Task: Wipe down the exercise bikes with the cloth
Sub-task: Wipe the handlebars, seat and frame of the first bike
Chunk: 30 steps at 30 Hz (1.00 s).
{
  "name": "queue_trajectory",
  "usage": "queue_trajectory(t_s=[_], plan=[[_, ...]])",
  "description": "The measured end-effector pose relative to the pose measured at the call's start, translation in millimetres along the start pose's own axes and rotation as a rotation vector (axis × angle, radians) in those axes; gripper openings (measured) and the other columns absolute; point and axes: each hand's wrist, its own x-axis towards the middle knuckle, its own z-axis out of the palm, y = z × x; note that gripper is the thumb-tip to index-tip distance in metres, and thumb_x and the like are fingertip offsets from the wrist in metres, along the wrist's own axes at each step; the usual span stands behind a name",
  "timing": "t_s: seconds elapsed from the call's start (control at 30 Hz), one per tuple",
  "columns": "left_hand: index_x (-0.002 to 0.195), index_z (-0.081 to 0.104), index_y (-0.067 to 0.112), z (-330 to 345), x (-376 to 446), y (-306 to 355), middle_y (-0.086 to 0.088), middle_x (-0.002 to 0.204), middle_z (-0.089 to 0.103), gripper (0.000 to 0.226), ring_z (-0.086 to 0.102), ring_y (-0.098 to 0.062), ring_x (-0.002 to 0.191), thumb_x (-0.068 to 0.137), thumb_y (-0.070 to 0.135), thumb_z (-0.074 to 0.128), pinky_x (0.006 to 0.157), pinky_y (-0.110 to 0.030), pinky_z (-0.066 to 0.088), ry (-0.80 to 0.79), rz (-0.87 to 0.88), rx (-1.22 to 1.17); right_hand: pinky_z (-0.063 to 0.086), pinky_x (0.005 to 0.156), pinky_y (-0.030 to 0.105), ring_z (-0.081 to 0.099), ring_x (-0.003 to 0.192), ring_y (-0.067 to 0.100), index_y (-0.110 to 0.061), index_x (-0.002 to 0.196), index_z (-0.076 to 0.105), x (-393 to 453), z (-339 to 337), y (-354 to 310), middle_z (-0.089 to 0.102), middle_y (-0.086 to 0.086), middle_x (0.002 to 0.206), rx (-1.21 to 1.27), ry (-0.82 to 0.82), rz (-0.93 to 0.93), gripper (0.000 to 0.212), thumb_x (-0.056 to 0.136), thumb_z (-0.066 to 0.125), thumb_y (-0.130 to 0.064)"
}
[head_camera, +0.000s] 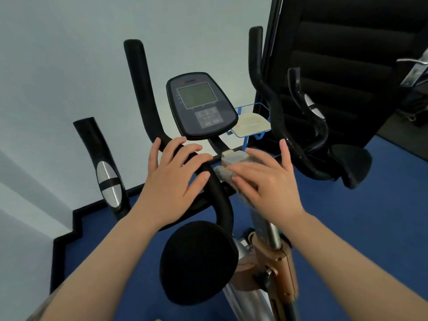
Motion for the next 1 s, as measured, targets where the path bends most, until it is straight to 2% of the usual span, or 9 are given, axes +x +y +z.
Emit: queue_trajectory(t_s=[0.13,0.27,0.43,0.6,0.67,0.73,0.8,0.93,1.0], plan=[[0.127,0.059,0.031,0,0,0,0.01,0.135,0.052,0.043,0.029,-0.019,0.142,0.099,0.046,0.03,0.12,-0.047,-0.003,0.012,-0.001,0.014,0.003,0.121,0.045,0.056,0.123,0.015,-0.021,0.108,0.076,-7,8,-30,0.073,-0.011,0.107,0.196,0.037,0.24,0.02,0.089,0.069,-0.016],[0.127,0.06,0.03,1,-1,1,0.01,0.135,0.053,0.044,0.03,-0.019,0.142,0.099,0.046,0.03,0.12,-0.049,0.0,0.016,-0.006,0.007,0.006,0.121,0.051,0.056,0.124,0.011,-0.023,0.115,0.073,-24,4,-22,0.071,-0.012,0.115,0.138,0.046,0.112,0.027,0.088,0.07,-0.016],[0.125,0.06,0.029,2,0,1,0.009,0.134,0.053,0.044,0.03,-0.02,0.141,0.098,0.046,0.03,0.119,-0.048,-0.001,0.015,-0.009,0.019,-0.01,0.12,0.042,0.058,0.107,0.006,-0.038,0.108,0.068,28,9,-27,0.066,-0.014,0.099,-0.04,-0.231,0.214,0.028,0.101,0.041,-0.038],[0.126,0.06,0.031,1,0,0,0.01,0.134,0.053,0.044,0.03,-0.019,0.141,0.099,0.046,0.03,0.12,-0.049,0.0,0.023,0.001,0.003,0.011,0.12,0.046,0.058,0.117,0.011,-0.024,0.11,0.072,-10,4,-26,0.071,-0.011,0.107,0.079,-0.032,0.124,0.023,0.097,0.053,-0.025],[0.126,0.06,0.031,1,0,-1,0.01,0.134,0.053,0.044,0.03,-0.019,0.141,0.099,0.046,0.029,0.12,-0.049,0.0,0.022,0.003,0.004,0.023,0.116,0.043,0.059,0.115,0.016,-0.023,0.108,0.071,-2,2,-20,0.071,-0.008,0.106,0.024,-0.119,0.097,0.025,0.099,0.048,-0.028],[0.126,0.06,0.03,2,1,0,0.01,0.134,0.053,0.045,0.03,-0.019,0.141,0.099,0.047,0.029,0.12,-0.048,-0.001,0.016,0.0,0.006,0.034,0.099,0.035,0.06,0.1,0.021,-0.024,0.098,0.068,29,6,-22,0.069,-0.003,0.096,-0.082,-0.297,0.143,0.032,0.103,0.037,-0.033],[0.127,0.061,0.029,2,0,0,0.009,0.135,0.053,0.046,0.029,-0.019,0.141,0.099,0.046,0.028,0.12,-0.048,-0.002,0.015,0.002,0.01,0.031,0.078,0.033,0.057,0.089,0.022,-0.025,0.094,0.066,42,14,-28,0.066,-0.002,0.09,-0.153,-0.329,0.15,0.037,0.103,0.032,-0.035],[0.128,0.06,0.031,0,-2,0,0.01,0.137,0.052,0.045,0.028,-0.019,0.142,0.099,0.047,0.029,0.121,-0.05,-0.001,0.017,-0.004,0.002,0.036,0.101,0.034,0.059,0.104,0.014,-0.024,0.101,0.07,4,4,-26,0.069,-0.007,0.1,0.053,-0.172,0.108,0.027,0.101,0.044,-0.031],[0.129,0.059,0.032,0,0,-1,0.01,0.137,0.052,0.045,0.027,-0.018,0.143,0.099,0.047,0.029,0.121,-0.05,-0.001,0.007,-0.001,0.004,0.038,0.097,0.034,0.06,0.104,0.016,-0.023,0.099,0.07,10,0,-17,0.069,-0.007,0.099,0.028,-0.218,0.078,0.028,0.101,0.043,-0.031]])
